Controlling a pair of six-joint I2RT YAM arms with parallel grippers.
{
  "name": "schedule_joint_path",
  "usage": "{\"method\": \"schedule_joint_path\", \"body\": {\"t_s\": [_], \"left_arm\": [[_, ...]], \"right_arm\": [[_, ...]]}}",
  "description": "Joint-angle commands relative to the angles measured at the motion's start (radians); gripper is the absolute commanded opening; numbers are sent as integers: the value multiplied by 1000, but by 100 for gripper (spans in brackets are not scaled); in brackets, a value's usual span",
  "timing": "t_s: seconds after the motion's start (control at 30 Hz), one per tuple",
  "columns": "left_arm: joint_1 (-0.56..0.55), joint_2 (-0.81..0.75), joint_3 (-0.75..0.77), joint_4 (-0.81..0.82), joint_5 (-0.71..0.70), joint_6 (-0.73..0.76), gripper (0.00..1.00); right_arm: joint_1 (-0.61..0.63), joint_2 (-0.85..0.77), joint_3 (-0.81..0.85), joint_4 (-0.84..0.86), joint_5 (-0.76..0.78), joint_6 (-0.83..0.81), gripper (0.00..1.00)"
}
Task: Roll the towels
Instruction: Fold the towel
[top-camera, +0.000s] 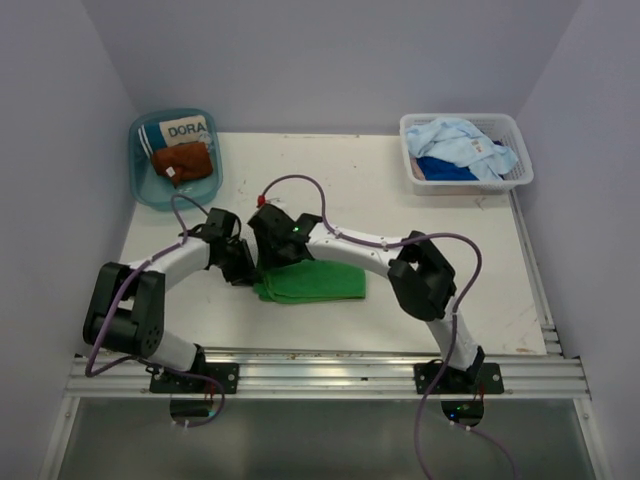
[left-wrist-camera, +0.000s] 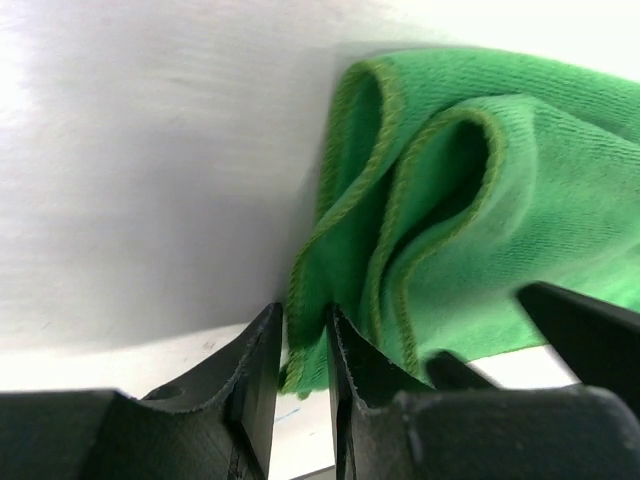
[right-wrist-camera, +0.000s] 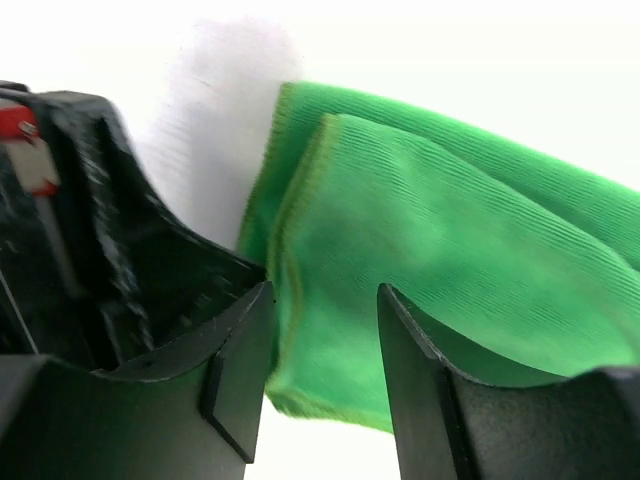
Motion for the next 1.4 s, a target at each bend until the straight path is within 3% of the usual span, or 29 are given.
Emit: {"method": "schedule_joint_path", "body": {"t_s": [0.0,0.13,0.3,0.4,0.53,0.73,0.97,1.2,1.37], "left_arm": [[-1,-67,71,-97,-88,7,29],[7,-142,142,-175,-169,4,29],[-22,-197,160,-119,-194,1,33],[-110,-157,190,-88,-185,-13,33],[-162,-64,153,-5,-108,-8,32],[-159,79,145,-17,-146,32,28],[-148,99,144,-48,-194,33,28],[-141,163,194,-60,-223,61,28],[-141,290,350,-59,-209,68,28]], "right_arm": [[-57,-191,-73,21,62,-14,50],[-144,-407,-330,81,68,-9,50],[-261,-460,-477,72,21,-38,23],[-287,-439,-489,74,-12,-64,17],[-318,-376,-459,58,-65,-77,15],[-393,-308,-479,103,-85,-107,13],[-440,-221,-517,107,-85,-138,10],[-442,-317,-667,149,-29,-85,3],[-427,-466,-834,207,-42,0,2]]}}
